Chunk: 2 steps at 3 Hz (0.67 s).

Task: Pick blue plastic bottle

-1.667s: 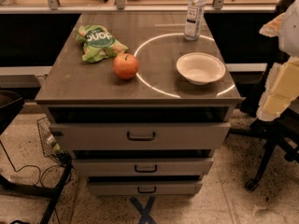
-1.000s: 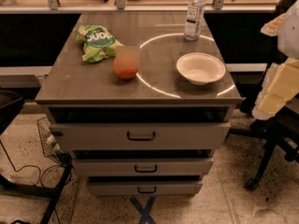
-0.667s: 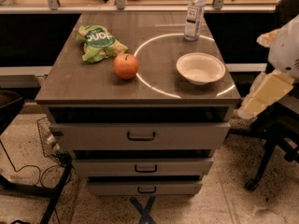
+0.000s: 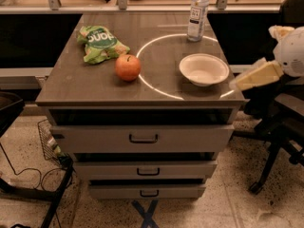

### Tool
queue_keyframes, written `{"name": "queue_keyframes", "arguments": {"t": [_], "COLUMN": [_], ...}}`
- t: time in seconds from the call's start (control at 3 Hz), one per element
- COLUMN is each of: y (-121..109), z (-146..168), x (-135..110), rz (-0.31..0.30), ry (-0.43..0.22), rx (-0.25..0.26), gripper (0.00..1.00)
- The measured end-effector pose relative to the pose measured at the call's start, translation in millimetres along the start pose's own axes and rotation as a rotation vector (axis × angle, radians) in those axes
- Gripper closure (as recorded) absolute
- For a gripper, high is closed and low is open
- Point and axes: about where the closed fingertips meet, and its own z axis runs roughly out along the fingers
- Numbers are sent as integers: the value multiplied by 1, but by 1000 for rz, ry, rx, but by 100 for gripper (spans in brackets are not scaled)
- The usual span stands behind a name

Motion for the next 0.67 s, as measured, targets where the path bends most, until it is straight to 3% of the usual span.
{"name": "queue_keyframes", "arguments": {"t": [0.33, 0.67], "y": [-58, -78], "z": [10, 10], "x": [-21, -27], "rz": [60, 71], "ry": [-195, -227], "rx": [138, 209], "gripper": [0, 0]}}
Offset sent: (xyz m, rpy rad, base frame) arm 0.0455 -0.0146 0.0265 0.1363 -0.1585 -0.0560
